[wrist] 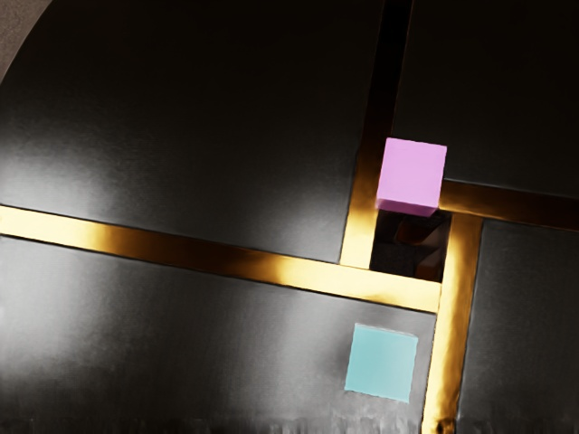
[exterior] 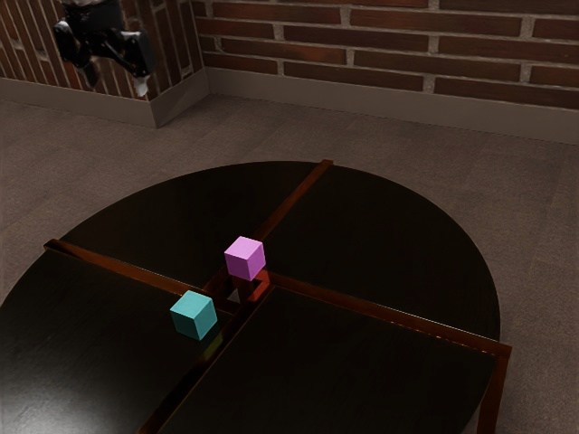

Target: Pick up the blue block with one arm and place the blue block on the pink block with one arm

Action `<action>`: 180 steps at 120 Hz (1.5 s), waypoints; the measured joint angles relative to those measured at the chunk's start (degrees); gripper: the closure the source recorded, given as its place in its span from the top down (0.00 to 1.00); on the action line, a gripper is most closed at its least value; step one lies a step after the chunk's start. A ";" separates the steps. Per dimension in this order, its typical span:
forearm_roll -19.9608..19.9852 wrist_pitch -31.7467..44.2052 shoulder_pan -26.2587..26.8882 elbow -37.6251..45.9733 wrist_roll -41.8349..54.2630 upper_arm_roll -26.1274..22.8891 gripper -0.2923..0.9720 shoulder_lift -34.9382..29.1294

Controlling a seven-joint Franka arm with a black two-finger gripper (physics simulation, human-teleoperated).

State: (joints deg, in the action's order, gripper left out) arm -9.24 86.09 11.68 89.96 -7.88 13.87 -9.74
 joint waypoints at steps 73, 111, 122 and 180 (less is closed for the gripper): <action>3.52 39.75 -6.96 54.26 1.32 0.57 0.75 -7.56; 5.64 53.27 -5.63 53.73 13.23 -2.59 0.75 -2.15; 12.35 54.81 -4.60 53.62 15.97 -2.97 0.75 -1.95; 17.95 51.60 -5.80 51.41 26.00 -7.10 0.75 3.93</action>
State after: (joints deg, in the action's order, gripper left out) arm 8.71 137.69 5.88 141.37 18.11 6.78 -5.81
